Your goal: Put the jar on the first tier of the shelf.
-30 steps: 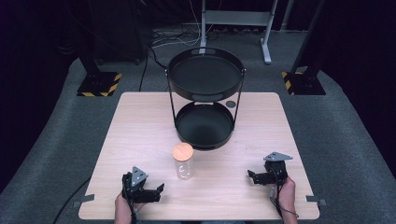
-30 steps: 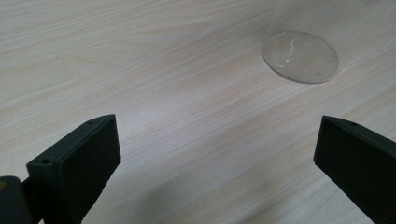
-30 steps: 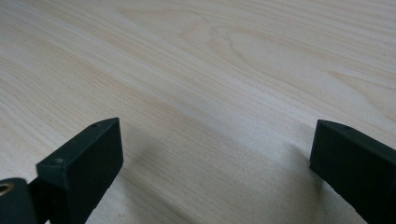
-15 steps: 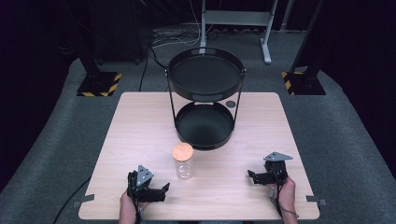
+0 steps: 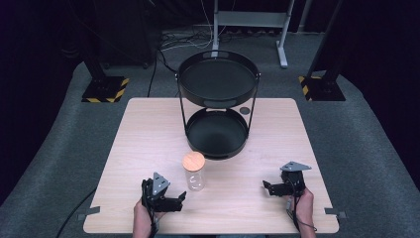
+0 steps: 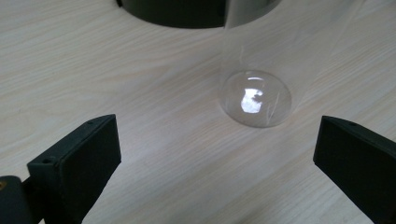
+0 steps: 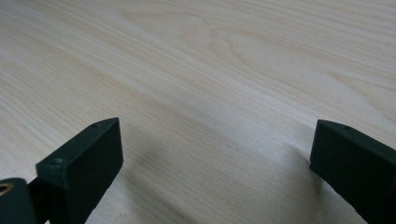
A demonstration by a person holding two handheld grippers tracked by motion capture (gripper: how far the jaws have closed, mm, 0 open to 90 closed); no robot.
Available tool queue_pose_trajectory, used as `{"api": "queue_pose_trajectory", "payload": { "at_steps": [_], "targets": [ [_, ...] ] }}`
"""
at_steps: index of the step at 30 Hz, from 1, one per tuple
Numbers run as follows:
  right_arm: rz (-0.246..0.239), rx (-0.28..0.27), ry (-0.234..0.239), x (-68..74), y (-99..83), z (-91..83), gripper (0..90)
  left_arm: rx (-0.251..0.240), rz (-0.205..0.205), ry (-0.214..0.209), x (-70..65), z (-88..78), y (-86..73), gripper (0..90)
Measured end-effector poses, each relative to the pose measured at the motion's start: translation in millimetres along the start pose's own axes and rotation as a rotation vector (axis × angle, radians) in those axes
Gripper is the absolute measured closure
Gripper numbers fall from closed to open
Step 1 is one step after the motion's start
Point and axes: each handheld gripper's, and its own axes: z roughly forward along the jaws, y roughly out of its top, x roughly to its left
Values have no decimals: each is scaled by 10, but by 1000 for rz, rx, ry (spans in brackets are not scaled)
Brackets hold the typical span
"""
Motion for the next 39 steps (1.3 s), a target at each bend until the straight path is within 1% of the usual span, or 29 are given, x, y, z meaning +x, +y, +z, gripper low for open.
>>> {"api": "queue_pose_trajectory", "payload": {
  "at_steps": [2, 5, 11, 18, 23, 29, 33, 39],
  "targets": [
    [0, 0, -1, 0, 0, 0, 19, -3, 6, -7, -20, 16, 26, 4],
    [1, 0, -1, 0, 0, 0, 19, -2, 4, -14, -43, 37, 60, 4],
    [-1, 1, -1, -1, 0, 1, 19, -19, -3, -32, -74, 65, 118, 3],
    [-6, 8, -5, 8, 3, 8, 19, -32, 8, -54, -140, 129, 225, 3],
    [-7, 6, -6, 6, 2, 7, 20, -42, 11, -56, -184, 174, 310, 3],
    [-7, 8, -7, 9, 3, 8, 20, -67, 12, -57, -226, 204, 404, 3],
    [-10, 5, -6, 7, 2, 6, 19, -90, -8, -59, -233, 227, 449, 2],
    [-8, 4, -5, 7, 2, 4, 19, -104, -12, -65, -250, 269, 492, 2]
  ]
}}
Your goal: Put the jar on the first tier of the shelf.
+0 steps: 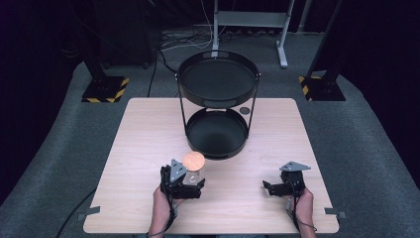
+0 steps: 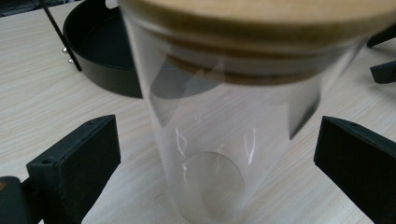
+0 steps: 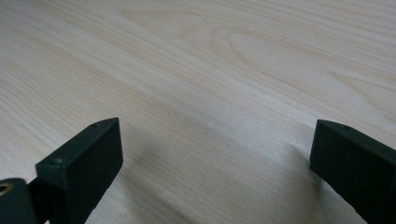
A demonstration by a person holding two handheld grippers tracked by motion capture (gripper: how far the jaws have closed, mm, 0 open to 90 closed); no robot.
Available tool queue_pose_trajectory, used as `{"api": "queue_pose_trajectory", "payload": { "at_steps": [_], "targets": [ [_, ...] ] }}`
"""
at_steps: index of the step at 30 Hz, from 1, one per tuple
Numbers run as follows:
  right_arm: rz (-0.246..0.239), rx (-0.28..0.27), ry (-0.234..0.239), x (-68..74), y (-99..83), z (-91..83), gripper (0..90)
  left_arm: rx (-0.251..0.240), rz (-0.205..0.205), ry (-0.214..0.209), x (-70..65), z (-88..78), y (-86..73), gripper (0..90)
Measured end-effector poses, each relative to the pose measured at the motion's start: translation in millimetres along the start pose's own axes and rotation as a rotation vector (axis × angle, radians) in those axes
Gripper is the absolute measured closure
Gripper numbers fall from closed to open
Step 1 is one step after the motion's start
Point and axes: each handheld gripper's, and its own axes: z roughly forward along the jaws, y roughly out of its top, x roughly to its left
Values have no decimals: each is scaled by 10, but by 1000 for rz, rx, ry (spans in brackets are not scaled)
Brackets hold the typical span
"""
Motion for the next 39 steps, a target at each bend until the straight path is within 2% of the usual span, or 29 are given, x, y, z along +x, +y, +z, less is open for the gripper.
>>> {"api": "queue_pose_trajectory", "payload": {
  "at_steps": [3, 9, 13, 28, 32, 35, 39],
  "targets": [
    [2, -2, 1, -2, -1, -2, 19, -13, 3, 3, -19, 44, 18, 2],
    [8, -6, 3, -6, -2, -6, 19, -58, -30, 3, -29, 94, 21, 3],
    [9, -8, 5, -7, -3, -6, 19, -79, -36, 4, -34, 111, 19, 16],
    [8, -11, 11, -10, -4, -9, 20, -78, -41, -7, -43, 211, 19, 22],
    [8, -11, 11, -10, -4, -9, 20, -85, -43, -8, -49, 229, -7, 133],
    [8, -12, 13, -11, -4, -9, 20, -102, -53, 7, -47, 228, -17, 227],
    [8, -11, 13, -11, -4, -9, 21, -111, -48, 9, -50, 232, -26, 247]
  ]
}}
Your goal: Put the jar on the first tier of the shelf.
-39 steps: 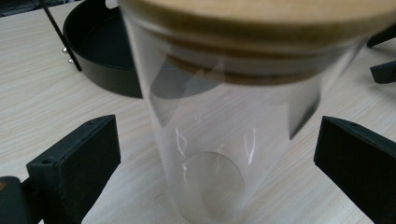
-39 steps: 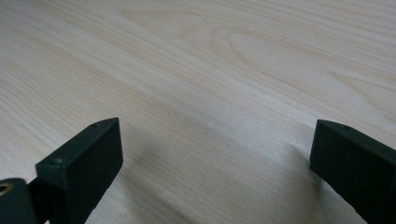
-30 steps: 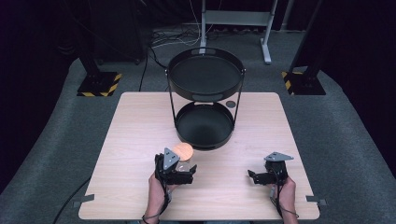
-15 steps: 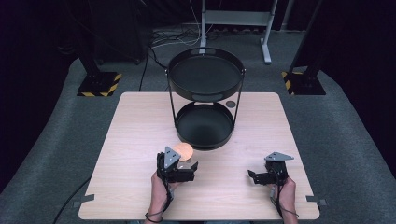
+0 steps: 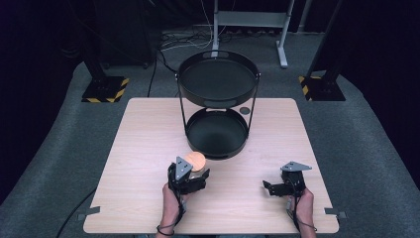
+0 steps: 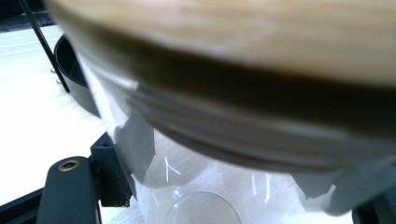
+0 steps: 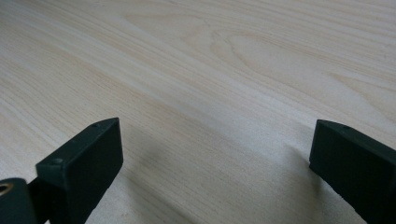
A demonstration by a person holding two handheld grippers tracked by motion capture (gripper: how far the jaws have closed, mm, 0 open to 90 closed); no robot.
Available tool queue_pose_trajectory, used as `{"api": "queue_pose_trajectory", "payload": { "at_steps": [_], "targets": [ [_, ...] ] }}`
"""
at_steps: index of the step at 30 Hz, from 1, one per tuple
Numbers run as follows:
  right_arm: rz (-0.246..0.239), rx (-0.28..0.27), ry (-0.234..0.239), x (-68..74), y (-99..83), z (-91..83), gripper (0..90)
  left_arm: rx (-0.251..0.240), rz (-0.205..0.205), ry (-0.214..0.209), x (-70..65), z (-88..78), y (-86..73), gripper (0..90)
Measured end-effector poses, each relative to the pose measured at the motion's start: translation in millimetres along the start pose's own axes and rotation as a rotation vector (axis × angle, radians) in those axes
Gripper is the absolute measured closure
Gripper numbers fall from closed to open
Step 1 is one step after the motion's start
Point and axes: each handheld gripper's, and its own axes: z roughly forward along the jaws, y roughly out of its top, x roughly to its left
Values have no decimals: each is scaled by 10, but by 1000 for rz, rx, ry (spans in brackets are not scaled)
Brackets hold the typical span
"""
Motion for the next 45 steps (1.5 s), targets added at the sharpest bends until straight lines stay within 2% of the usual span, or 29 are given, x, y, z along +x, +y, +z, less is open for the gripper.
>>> {"api": "queue_pose_trajectory", "payload": {
  "at_steps": [6, 9, 18, 32, 45],
  "targets": [
    [0, 1, -1, 1, 0, 1, 21, -5, -1, -1, 15, -5, 0, 253],
    [-2, 6, -2, 4, 2, 4, 20, -13, -16, -8, 47, -17, -5, 254],
    [-4, 9, -4, 5, 3, 7, 19, -34, -32, 17, 109, -86, 4, 256],
    [0, -2, 3, -2, 2, 1, 17, -48, 6, 21, 90, -151, 154, 257],
    [10, -12, 7, -12, -1, -7, 15, -43, 27, 23, 111, -125, 293, 257]
  ]
}}
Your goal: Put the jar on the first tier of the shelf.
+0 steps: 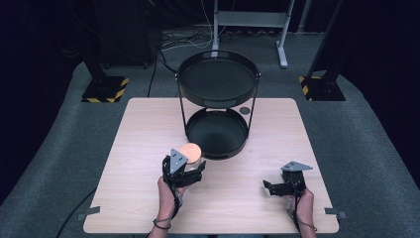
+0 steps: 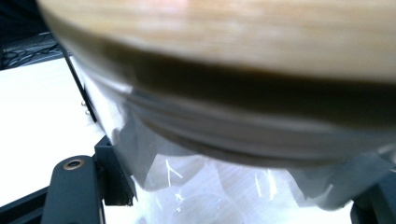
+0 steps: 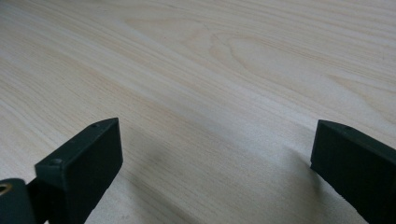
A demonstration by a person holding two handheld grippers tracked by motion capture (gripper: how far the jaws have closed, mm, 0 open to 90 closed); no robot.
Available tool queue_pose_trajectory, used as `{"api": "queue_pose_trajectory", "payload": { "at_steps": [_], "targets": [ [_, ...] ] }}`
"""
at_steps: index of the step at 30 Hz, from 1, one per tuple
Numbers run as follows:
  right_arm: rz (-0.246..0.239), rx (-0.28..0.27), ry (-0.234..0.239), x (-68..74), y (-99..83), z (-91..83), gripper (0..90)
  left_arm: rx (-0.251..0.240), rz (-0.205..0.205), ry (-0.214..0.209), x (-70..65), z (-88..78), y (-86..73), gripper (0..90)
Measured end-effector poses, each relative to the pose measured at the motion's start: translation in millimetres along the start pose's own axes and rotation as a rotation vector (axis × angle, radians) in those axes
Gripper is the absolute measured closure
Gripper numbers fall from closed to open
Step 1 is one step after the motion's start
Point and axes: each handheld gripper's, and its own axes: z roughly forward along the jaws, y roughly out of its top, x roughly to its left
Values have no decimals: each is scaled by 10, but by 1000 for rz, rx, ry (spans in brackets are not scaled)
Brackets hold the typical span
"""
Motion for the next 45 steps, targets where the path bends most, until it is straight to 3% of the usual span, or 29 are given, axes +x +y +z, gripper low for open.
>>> {"api": "queue_pose_trajectory", "payload": {
  "at_steps": [25, 45],
  "targets": [
    [3, 2, -5, 0, 1, 1, 16, -11, 10, -18, 23, 144, 170, 258],
    [-2, 11, -12, 7, 4, 10, 17, -18, 15, -34, 87, 258, 393, 258]
  ]
}}
